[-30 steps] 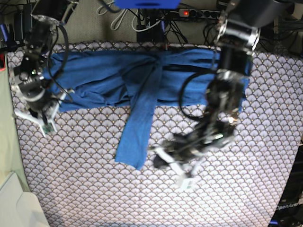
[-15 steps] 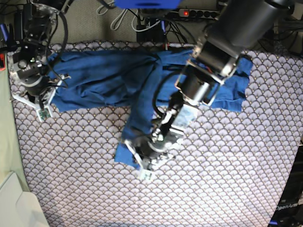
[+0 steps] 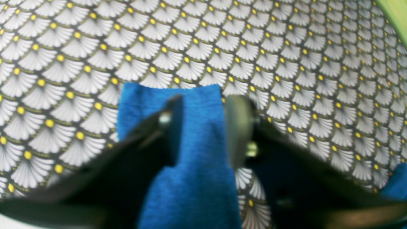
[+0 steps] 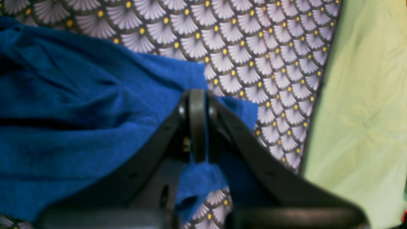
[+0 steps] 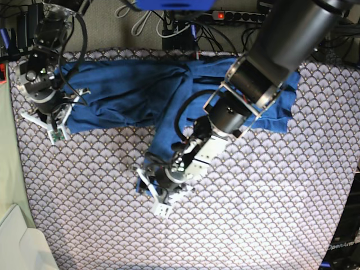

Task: Fold the T-shirt properly
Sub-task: 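Reach the left gripper to the other sleeve's cuff and grasp it, then lift the held cuff and fold the sleeve toward the shirt body with the left gripper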

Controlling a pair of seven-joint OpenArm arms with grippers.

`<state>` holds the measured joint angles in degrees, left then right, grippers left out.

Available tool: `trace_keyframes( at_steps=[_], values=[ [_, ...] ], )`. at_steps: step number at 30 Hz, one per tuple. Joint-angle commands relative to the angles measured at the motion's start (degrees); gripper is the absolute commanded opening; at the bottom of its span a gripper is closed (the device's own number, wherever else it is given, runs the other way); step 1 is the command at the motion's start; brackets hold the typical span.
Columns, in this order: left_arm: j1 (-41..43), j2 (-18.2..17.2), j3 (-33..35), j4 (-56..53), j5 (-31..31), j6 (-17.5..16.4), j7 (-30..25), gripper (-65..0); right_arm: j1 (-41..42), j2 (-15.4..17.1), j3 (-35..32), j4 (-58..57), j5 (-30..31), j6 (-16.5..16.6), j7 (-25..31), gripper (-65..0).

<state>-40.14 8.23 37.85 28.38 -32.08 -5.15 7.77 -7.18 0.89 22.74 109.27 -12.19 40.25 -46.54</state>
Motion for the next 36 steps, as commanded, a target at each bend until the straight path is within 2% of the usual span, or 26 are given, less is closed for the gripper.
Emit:
trace_keyframes(
  at_steps=[1,3,10,15,20,26,36],
  values=[
    [-1.3,0.8,-0.1,1.1,-0.2,-0.6,-1.5,-33.8,0.6,0.6,0.2,1.1,0.1,-0.2,0.9,-64.0],
    [-1.0,0.8,0.1,1.3,-0.1,-0.8,-1.7,-31.5,0.6,0.6,0.2,1.1,0.1,-0.2,0.9,-64.0],
    [-1.0,0.8,0.4,0.8,0.0,-0.6,-1.7,-31.3,0.6,0.5,0.1,1.1,0.1,-0.2,0.9,-64.0],
    [-1.0,0.8,7.4,0.8,0.0,-0.3,-2.0,-31.3,0.6,0.4,0.1,1.1,0.1,-0.2,0.9,-64.0],
    [-1.0,0.8,13.4,-2.2,-0.5,-0.3,-8.2,-31.5,-0.1,0.3,0.1,1.1,0.2,-0.2,0.9,-64.0],
    [-0.9,0.8,13.4,-7.3,-0.6,-0.3,-9.8,-31.6,-0.2,0.4,0.1,1.1,0.2,-0.2,0.9,-64.0],
    [-0.3,0.8,13.4,-7.0,-0.6,-0.3,-9.8,-31.6,-0.2,0.3,0.1,1.0,0.2,-0.2,0.9,-64.0]
  ],
)
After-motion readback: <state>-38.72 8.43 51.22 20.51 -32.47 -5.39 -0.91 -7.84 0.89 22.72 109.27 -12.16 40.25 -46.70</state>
